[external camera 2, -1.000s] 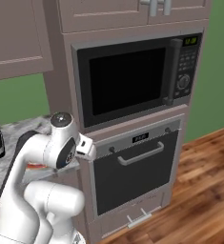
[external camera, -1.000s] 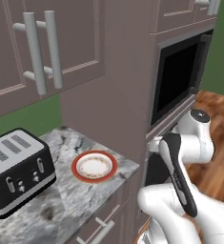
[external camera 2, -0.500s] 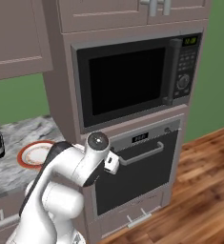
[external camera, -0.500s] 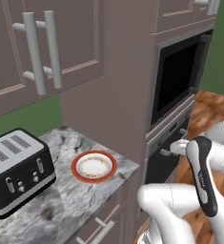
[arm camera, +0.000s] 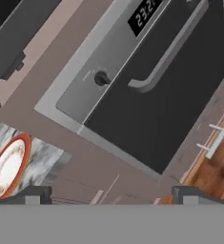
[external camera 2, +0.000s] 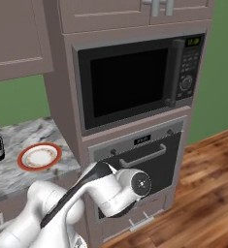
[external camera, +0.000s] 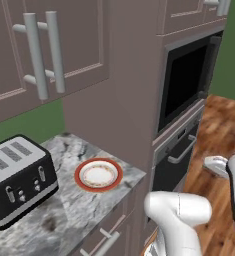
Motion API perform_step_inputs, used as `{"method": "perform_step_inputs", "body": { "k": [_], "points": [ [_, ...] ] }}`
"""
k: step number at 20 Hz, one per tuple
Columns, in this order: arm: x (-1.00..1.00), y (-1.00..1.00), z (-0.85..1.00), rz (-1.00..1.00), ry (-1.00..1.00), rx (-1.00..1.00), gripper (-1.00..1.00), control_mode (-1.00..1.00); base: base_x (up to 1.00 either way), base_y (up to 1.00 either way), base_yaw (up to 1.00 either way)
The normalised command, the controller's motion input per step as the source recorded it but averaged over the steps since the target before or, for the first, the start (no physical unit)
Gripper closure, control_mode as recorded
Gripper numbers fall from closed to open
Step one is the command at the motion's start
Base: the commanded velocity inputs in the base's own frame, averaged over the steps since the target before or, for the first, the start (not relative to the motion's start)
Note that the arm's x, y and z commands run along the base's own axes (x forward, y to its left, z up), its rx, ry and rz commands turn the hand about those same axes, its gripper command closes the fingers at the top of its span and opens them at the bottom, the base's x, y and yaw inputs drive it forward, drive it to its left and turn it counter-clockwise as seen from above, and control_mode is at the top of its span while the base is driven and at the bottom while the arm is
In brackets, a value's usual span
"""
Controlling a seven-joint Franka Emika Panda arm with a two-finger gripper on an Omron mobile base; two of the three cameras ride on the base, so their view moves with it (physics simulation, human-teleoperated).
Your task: Take the baked cake out of the oven and place it on the plate for cooling. Then close the oven door.
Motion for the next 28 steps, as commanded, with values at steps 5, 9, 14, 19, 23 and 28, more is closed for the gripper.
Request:
{"method": "perform_step_inputs", "body": {
  "k": [5,9,14,19,23,28],
  "points": [
    [0.00,-0.47,0.00,0.00,-0.01,0.17,-1.00,-1.00,0.00,0.00,0.00],
    [0.02,-0.58,0.02,0.00,0.05,0.25,-1.00,-1.00,0.00,0.00,0.00],
    [0.24,-0.52,0.12,0.00,0.23,0.23,-1.00,-1.00,0.00,0.00,0.00],
    [0.38,-0.29,0.06,-0.01,0.25,0.17,-1.00,-1.00,0.00,0.00,0.00],
    [0.53,-0.01,0.00,-0.03,0.21,0.12,-1.00,-1.00,0.00,0.00,0.00],
    [0.19,0.00,-0.28,-0.02,0.03,0.12,-1.00,-1.00,0.00,0.00,0.00]
  ]
}}
